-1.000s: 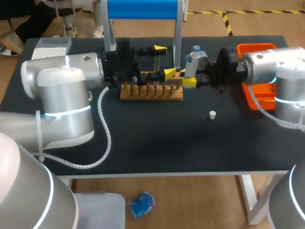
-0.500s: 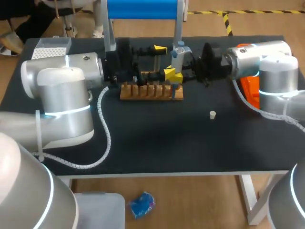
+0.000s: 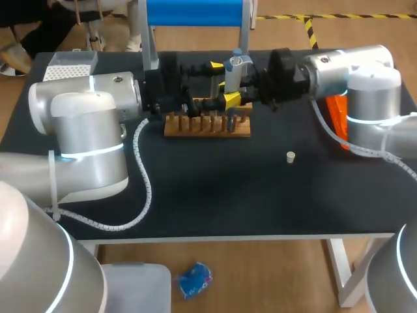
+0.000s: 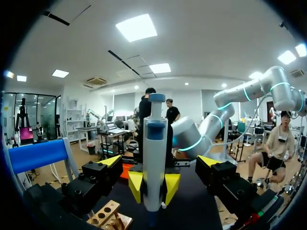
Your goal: Invert the test tube, pick up the pipette, mount the tip to pipette, aspirate from beaker and dispense into the tube, eject the tip, return the pipette, and cap with the stopper.
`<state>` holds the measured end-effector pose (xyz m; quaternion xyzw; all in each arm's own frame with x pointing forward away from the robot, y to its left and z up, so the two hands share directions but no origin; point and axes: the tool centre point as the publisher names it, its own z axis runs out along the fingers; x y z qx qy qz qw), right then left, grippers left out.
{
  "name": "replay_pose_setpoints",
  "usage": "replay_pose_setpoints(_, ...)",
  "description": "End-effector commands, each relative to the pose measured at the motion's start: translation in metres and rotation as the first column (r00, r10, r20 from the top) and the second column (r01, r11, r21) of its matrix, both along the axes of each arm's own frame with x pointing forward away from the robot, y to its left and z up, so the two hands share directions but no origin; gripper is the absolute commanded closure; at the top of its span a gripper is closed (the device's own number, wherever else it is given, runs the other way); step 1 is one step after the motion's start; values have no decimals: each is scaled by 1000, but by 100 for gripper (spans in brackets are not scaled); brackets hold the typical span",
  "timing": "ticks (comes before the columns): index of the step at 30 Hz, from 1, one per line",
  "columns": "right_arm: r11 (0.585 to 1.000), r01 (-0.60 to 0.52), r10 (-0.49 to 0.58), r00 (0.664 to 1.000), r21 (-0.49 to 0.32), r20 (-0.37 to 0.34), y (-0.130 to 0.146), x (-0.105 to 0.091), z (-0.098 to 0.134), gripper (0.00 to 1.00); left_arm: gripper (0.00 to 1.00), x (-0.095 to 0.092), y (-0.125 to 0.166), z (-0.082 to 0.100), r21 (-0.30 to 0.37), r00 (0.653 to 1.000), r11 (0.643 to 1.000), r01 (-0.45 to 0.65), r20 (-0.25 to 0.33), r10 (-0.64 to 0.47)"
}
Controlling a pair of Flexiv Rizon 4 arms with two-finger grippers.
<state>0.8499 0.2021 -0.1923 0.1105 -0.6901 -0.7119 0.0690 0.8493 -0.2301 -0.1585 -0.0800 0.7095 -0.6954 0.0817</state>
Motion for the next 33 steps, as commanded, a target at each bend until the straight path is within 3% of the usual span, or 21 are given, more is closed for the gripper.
replay_pose_setpoints(1,1000,6,-6,1000,0,4,4,-2,2,100,0,-1,0,-1,-3,1000,1000,-3,2,3)
replay_pose_setpoints(30,998,52,-52,999,18,-2,0,-6,-2,100,0,-1,0,-1,-3,1000,1000,-3,2,3)
replay_pose_setpoints(31,998,51,-51,999,19,-3,0,-6,-2,100,10,-1,0,-1,-3,1000,1000,-3,2,3)
replay_pose_setpoints(32,998,51,-51,999,20,-3,0,-7,-2,100,44,-1,0,-1,-3,1000,1000,-3,2,3)
replay_pose_setpoints(33,998,51,-51,999,21,-4,0,-7,-2,100,60,-1,0,-1,-3,1000,1000,-3,2,3)
